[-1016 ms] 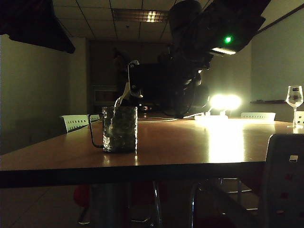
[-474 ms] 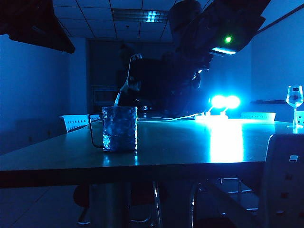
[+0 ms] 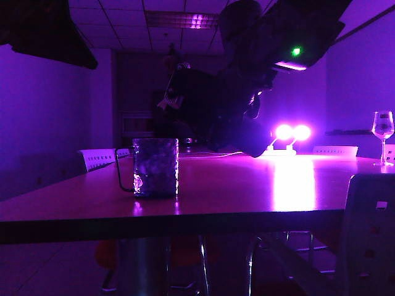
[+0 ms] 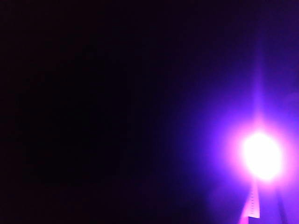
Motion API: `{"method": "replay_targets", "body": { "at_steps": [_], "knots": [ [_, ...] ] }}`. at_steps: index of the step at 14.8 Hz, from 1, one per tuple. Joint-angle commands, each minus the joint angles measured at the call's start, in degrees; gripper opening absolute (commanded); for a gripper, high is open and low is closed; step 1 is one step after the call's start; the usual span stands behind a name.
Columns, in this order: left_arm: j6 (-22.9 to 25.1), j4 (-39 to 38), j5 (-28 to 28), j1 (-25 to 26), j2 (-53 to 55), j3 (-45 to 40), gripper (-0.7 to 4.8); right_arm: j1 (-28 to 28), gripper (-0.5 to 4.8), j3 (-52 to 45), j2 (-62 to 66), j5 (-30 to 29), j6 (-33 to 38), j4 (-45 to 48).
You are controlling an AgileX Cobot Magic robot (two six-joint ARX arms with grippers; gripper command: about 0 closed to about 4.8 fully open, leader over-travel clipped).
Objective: Pick up the black thermos cup, pour some water from it into the cup, and then put the thermos cup back on the table.
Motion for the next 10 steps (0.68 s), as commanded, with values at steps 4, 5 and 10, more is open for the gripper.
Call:
{"method": "replay_targets", "body": {
  "at_steps": [4, 5, 10],
  "knots": [
    [0.22, 0.37, 0.44, -0.07, -0.11, 0.31, -0.06, -0.02, 1.56, 0.83, -1.07, 0.04, 3.96, 5.11],
    [0.2, 0.35, 0.46, -0.07, -0.11, 0.31, -0.06, 0.02, 1.56, 0.83, -1.07, -0.04, 4.87, 5.11],
    [0.2, 0.35, 0.44, -0.07, -0.11, 0.31, -0.06, 0.07, 1.56, 0.83, -1.11, 12.02, 19.39, 13.31]
  ]
}}
